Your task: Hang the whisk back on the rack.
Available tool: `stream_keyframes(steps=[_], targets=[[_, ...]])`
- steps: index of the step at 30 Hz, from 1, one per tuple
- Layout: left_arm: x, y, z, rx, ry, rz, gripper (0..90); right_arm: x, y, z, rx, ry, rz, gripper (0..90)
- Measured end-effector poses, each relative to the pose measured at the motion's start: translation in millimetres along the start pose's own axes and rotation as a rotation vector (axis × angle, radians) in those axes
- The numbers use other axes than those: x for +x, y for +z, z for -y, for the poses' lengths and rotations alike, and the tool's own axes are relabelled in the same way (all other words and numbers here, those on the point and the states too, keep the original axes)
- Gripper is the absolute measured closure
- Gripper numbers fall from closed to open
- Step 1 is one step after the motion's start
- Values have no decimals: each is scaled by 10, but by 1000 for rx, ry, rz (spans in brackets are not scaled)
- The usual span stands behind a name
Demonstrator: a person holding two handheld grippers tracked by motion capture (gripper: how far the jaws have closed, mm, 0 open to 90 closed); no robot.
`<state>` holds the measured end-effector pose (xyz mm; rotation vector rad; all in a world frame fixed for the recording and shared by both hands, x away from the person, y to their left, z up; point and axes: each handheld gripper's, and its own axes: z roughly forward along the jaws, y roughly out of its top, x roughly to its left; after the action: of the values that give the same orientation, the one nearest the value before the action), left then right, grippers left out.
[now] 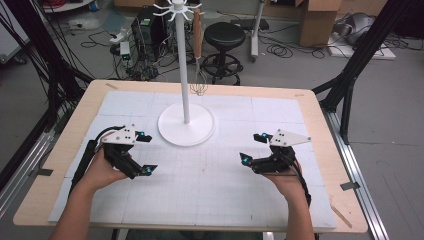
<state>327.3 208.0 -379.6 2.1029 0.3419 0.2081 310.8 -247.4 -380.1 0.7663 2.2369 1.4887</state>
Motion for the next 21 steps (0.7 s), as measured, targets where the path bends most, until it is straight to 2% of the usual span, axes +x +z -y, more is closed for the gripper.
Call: stream_keyframes(steps=[21], targets=[[4,20,7,14,1,-1,17,-26,14,20,5,9,-6,152]])
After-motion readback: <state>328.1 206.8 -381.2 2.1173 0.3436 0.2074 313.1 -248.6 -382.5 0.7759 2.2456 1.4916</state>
